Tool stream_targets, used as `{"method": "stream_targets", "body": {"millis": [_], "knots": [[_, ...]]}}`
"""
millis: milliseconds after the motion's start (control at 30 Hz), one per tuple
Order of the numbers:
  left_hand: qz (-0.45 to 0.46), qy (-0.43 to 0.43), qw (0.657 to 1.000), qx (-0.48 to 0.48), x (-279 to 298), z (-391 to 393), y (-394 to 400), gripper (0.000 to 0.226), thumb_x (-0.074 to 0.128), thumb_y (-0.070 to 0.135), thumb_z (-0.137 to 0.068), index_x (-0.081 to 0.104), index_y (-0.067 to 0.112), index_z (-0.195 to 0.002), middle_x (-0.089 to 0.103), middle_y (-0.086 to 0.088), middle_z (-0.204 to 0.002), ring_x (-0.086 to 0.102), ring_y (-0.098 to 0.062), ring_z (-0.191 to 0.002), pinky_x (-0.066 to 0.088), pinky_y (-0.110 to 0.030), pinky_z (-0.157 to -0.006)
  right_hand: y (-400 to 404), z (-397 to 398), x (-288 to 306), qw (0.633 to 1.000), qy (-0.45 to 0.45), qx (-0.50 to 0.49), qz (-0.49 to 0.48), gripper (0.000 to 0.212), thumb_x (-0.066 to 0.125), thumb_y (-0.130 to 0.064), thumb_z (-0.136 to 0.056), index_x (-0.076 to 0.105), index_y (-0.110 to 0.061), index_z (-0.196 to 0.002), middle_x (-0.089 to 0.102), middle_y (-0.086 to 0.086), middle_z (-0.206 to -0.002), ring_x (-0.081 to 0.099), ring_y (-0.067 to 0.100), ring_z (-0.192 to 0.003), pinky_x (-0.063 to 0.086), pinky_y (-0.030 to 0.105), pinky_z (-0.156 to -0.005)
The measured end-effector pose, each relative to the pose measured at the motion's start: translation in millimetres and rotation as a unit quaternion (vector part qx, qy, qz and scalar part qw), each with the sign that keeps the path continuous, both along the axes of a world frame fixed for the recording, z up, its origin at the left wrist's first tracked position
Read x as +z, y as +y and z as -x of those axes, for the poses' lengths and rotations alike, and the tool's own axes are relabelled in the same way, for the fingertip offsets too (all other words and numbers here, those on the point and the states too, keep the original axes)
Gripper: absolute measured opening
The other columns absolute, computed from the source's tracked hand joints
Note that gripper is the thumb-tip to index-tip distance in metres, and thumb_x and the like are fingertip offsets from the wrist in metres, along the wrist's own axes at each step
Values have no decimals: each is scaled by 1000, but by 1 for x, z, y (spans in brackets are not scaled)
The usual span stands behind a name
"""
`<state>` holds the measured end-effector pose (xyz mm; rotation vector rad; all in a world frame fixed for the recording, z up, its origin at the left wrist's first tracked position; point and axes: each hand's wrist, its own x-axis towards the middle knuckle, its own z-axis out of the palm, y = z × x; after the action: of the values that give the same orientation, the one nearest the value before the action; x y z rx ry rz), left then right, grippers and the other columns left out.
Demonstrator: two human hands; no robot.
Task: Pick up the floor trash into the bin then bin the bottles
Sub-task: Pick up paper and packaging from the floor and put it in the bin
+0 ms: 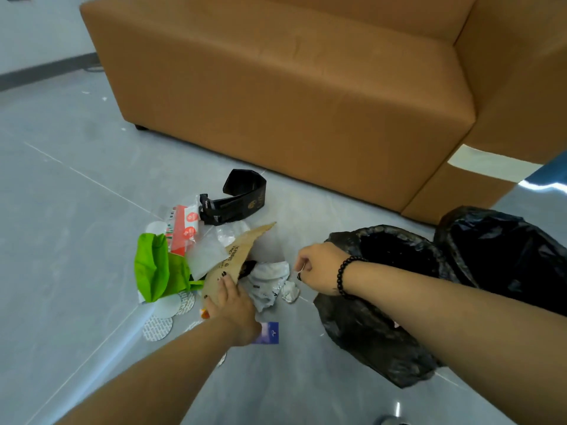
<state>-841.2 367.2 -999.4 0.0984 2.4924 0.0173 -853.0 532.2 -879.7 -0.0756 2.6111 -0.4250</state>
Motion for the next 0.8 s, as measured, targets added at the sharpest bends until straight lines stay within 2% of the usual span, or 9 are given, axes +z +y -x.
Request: {"method": "stream_targets", "body": {"millis": [67,133,233,300,367,500,667,733,800], "knots": [[-23,0,1000,4,29,6,-1,93,53,49,-89,0,2,-151,-9,-22,-157,-7,-37,-146,11,-50,-118,6,-6,25,1000,14,10,-10,26,49,-13,-91,62,-16,-112,60,3,-119,57,20,-107,49,25,-88],[-40,25,999,-12,65,12,-3,76,53,48,-89,26,6,-146,20,-21,-152,17,-36,-142,20,-40,-116,12,-14,50,999,31,11,-21,26,49,-14,-91,61,-17,-113,59,3,-119,57,20,-107,49,26,-86],[-110,47,993,2,122,18,-5,35,57,32,-87,56,14,-117,58,-7,-113,54,-24,-110,40,-29,-85,19,-28,82,998,51,10,-26,25,50,-17,-92,60,-17,-114,58,3,-120,55,20,-107,48,28,-87],[-168,64,982,55,164,16,-9,16,62,25,-86,60,10,-92,55,-1,-81,55,-14,-75,40,-21,-61,23,-43,106,997,73,11,-25,25,50,-21,-92,59,-17,-116,57,2,-120,54,19,-108,47,27,-89],[-203,104,969,91,201,12,-14,18,66,20,-81,57,8,-70,51,-2,-69,53,-18,-68,40,-22,-57,30,-56,125,995,95,2,-13,26,50,-23,-93,59,-17,-117,58,1,-118,55,17,-104,47,26,-86],[-326,185,919,124,261,-14,-23,16,64,8,-81,74,-2,-86,64,-7,-80,55,-19,-74,49,-27,-69,53,-81,148,990,125,-61,-4,28,55,-29,-92,54,-20,-118,57,2,-122,57,20,-105,50,32,-87],[-479,190,846,138,312,-56,-30,25,59,-5,-85,75,14,-90,67,4,-88,58,-7,-74,45,-10,-57,76,-114,166,961,162,-209,79,79,69,-46,-80,29,-16,-141,39,7,-139,50,24,-114,45,31,-84],[-536,194,807,154,317,-69,-33,25,59,-9,-84,69,13,-82,65,-5,-77,56,-12,-63,44,-12,-46,78,-127,177,932,186,-263,163,77,71,-43,-79,31,-13,-139,49,4,-127,54,22,-104,46,32,-79],[-592,192,764,171,317,-80,-37,27,61,-12,-83,57,14,-76,61,-6,-68,55,-15,-57,41,-14,-41,79,-138,184,895,217,-294,258,57,72,-33,-81,45,-10,-126,60,0,-108,62,21,-94,53,39,-80]]}}
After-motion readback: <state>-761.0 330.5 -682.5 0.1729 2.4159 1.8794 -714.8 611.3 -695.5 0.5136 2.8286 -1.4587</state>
